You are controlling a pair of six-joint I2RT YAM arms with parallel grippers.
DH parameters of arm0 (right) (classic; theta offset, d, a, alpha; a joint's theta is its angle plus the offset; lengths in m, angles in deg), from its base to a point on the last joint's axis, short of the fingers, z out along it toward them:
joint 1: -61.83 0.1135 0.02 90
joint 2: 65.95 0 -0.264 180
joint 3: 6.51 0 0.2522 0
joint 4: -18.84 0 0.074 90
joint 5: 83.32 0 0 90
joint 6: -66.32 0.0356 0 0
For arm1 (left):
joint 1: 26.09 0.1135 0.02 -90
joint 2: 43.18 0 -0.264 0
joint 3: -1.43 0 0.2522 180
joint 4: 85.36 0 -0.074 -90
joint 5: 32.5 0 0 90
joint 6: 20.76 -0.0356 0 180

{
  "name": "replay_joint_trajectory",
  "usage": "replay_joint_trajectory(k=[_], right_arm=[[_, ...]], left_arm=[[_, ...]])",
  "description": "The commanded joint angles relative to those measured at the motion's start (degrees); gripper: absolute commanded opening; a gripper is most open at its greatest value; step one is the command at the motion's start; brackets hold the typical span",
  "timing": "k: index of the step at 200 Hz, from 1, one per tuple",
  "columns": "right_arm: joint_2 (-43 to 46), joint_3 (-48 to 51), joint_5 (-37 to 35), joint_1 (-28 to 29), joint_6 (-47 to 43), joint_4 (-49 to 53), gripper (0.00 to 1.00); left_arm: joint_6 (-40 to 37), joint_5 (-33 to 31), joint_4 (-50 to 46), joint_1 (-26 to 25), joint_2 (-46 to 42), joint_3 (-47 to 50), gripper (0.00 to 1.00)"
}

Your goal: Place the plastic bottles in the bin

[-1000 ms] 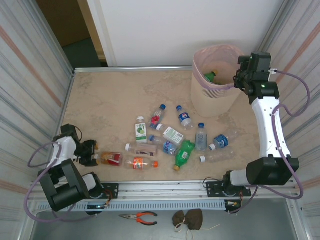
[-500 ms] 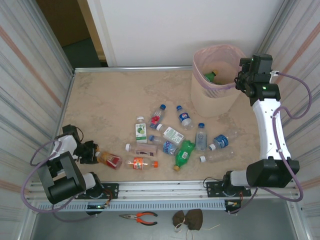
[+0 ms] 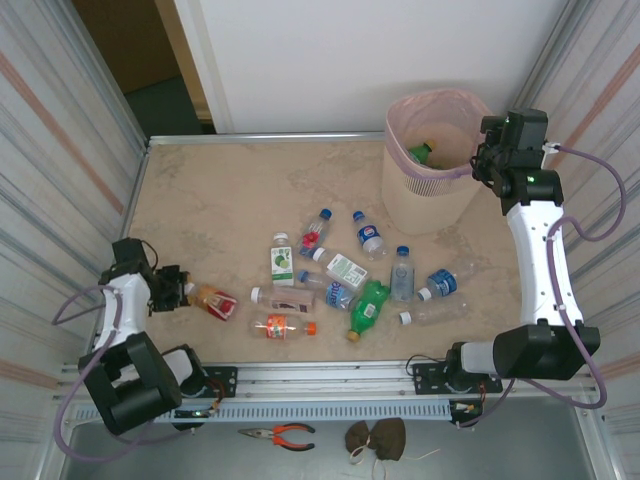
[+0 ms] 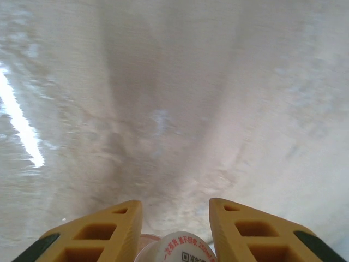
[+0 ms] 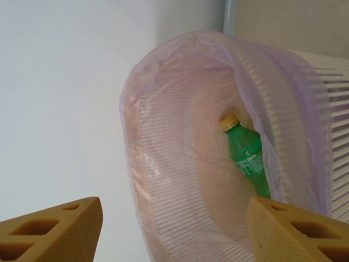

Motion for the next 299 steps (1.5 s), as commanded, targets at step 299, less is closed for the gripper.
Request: replay_joint_trajectory(k=[299], right_arm=[[-0.24,12.56,58.37,37.44,-93.19,-32.52,0.82]], left_arm=[[-39.3,37.41,45.33,-41.42,3.74,-37.03,0.16]])
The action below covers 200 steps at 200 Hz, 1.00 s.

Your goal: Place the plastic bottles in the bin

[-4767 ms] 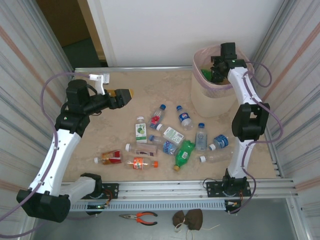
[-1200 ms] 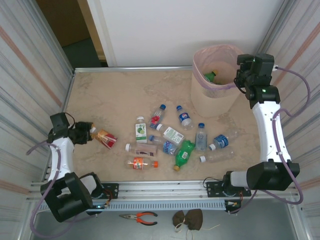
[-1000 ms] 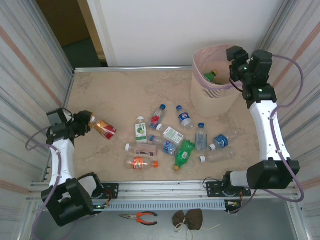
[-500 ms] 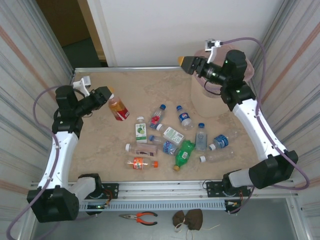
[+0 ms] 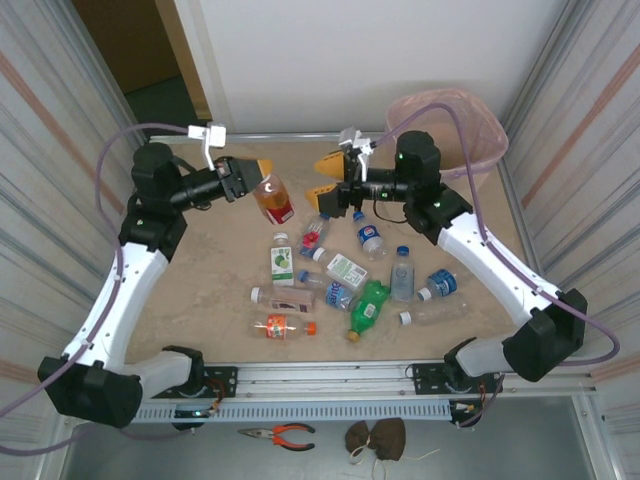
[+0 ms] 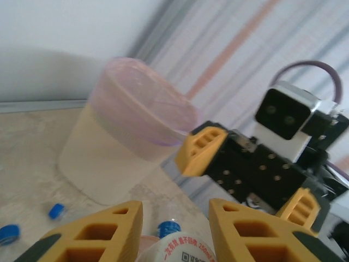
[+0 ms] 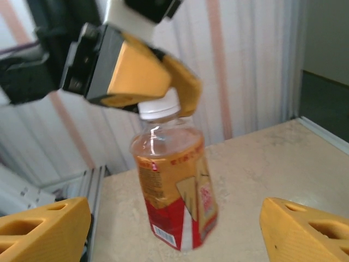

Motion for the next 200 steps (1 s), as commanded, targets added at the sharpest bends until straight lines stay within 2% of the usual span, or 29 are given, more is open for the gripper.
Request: replay_joint_trajectory(k=[1,37,63,160,193,200], right_arm=[[2.16,0.78,6.0,2.16,-10.54,2.88,0.82],[2.52,-1.01,9.16,4.2,-14.62,7.18,0.84],[2.25,-3.45,11.39,5.79,-18.08,12.81,0.84],[3.67,-4.19,11.13,7.06,-18.62,13.95,0.68],[3.8,-4.1,11.41,7.05,-18.78,13.94,0.62],[3.87,-4.08,11.47,7.02,-18.81,13.95,0.61]], left_arm=[[-5.99,8.18,1.97,-3.59,0.63,-5.21,0.16],[-13.32,13.71,-2.92,-10.04,2.11,-10.71,0.16],[-16.16,14.73,-6.08,-12.65,2.97,-13.49,0.16],[-17.09,15.32,-6.73,-13.6,3.19,-13.86,0.16],[-18.31,14.0,-8.16,-13.6,3.07,-14.05,0.2],[-18.66,13.7,-8.4,-13.62,2.89,-14.0,0.24]])
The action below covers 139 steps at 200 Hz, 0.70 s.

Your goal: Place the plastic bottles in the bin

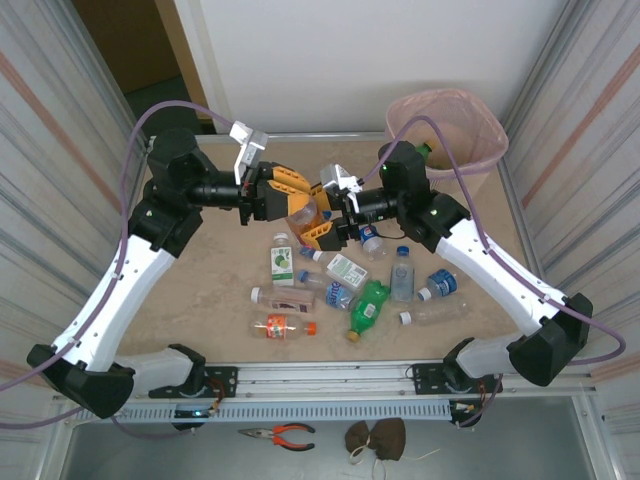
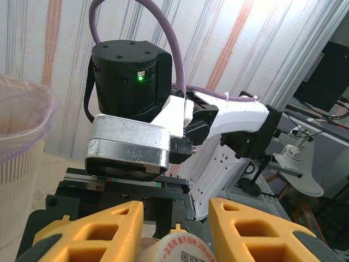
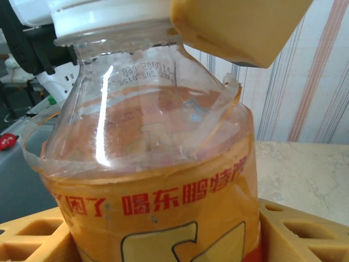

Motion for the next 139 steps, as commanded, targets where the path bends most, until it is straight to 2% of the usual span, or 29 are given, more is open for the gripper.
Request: replay_joint_trajectory(k=[1,23,44,63,139], right_arm=[[2.26,-1.84,2.25,0.96,-0.59,-0.34,0.61],[2.23,-1.88,2.19,1.05,-0.63,-0.17,0.58],[2.38,-1.87,1.68,0.99,-0.66,-0.04,0.58],[2.67,-2.03,0.85,0.93,-0.8,0.16,0.58],[4.74,-2.59,-8.57,-1.7,3.17,-0.81,0.57]], left_arm=[[-3.73,-1.52,-1.54,-0.15,-0.13,-1.58,0.25],[-5.32,-3.99,-2.41,-0.13,-1.17,-1.19,0.37],[-6.91,-7.14,-3.36,-0.15,-2.57,-0.8,0.56],[-8.24,-10.43,-3.65,-0.13,-4.24,-0.11,0.67],[-12.27,-25.78,-4.54,-0.19,-11.16,4.85,0.77]])
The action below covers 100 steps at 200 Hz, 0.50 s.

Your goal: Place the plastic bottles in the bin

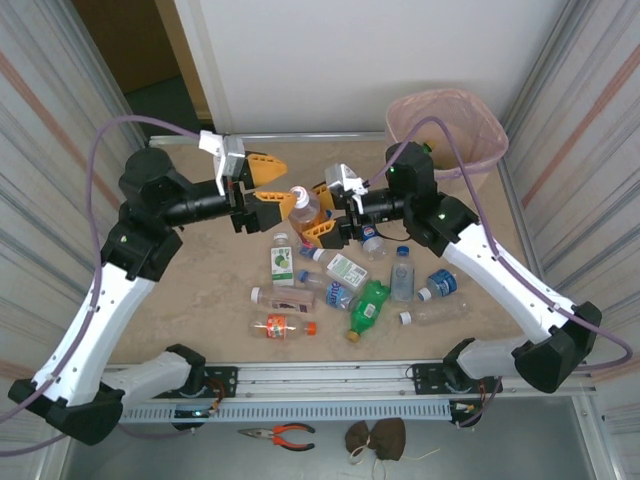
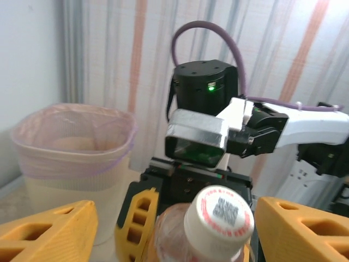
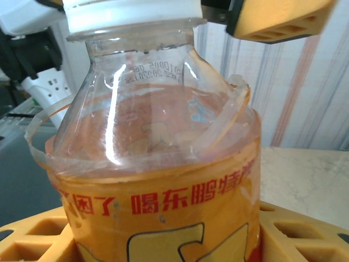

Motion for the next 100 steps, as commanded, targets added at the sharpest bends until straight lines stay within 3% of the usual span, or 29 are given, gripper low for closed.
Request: replay_joint_trajectory(k=[1,55,84,100], right_arm=[[1.97,-2.57,-4.96,-1.58,3.62,-1.12,0.57],[0.96,-5.7,-20.09,-8.79,21.63,-5.31,0.52],[-1.58,-8.33,-31.25,-16.88,37.71,-5.04,0.51],[-4.2,-10.71,-33.11,-22.23,47.35,-2.25,0.48]], left_arm=[[-2.55,-6.49,-0.3,-0.07,-1.9,1.54,0.77],[-2.14,-7.68,-0.82,-0.08,-2.08,2.57,0.78],[-1.94,-7.5,-0.75,-0.05,-2.07,2.92,0.78],[-1.76,-7.58,-0.71,-0.01,-2.12,3.15,0.78]])
